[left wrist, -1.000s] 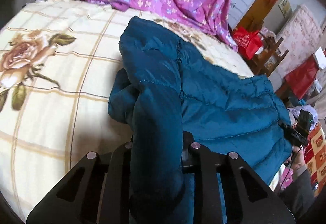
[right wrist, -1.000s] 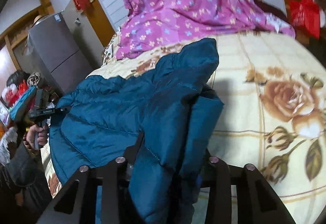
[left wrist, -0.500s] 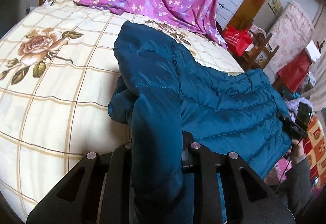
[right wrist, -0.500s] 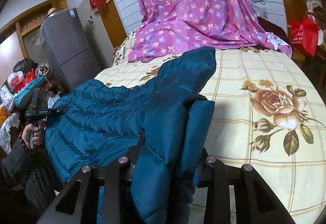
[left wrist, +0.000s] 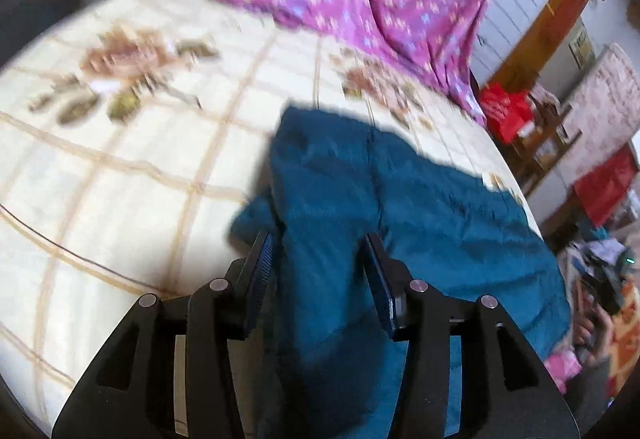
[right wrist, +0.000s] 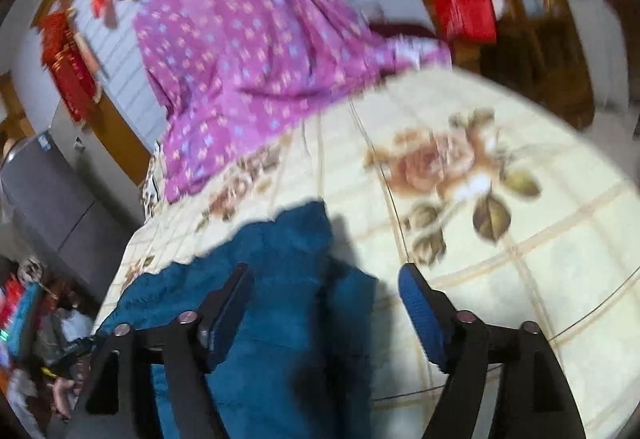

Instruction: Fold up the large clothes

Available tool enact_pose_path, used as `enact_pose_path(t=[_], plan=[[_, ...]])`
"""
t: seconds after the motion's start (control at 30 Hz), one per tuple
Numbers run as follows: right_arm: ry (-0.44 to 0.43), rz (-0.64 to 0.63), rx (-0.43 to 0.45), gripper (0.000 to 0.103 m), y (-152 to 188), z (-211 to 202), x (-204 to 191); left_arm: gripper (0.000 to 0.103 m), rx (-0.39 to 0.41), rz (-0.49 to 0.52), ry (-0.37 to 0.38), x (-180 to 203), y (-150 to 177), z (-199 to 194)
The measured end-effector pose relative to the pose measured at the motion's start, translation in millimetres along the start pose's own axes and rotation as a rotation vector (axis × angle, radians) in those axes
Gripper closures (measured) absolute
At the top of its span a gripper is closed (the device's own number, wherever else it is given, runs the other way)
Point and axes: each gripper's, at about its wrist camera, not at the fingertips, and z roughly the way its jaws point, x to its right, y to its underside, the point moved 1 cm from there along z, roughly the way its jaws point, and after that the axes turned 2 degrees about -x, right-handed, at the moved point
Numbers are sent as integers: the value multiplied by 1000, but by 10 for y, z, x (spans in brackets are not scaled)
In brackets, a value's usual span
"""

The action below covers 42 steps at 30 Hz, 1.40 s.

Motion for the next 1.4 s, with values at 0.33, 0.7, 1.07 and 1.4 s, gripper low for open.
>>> enact_pose_path(t=[0.33,0.7,1.07,1.4], plan=[[116,-272,-12,1,374,124,-1116,30,137,110,-49,627,144,-336],[132,-238,-51,7,1232,-534,-1266,30,17,313,-237,1361,1170,-323],[201,-266,-158,6,2225,-1310,-1720,30,-20,470,-206,2014,1938,-773],[195,-299,-89,6,2299,-1694,-1902,30,130,470,-358,2131,1991,-1143]])
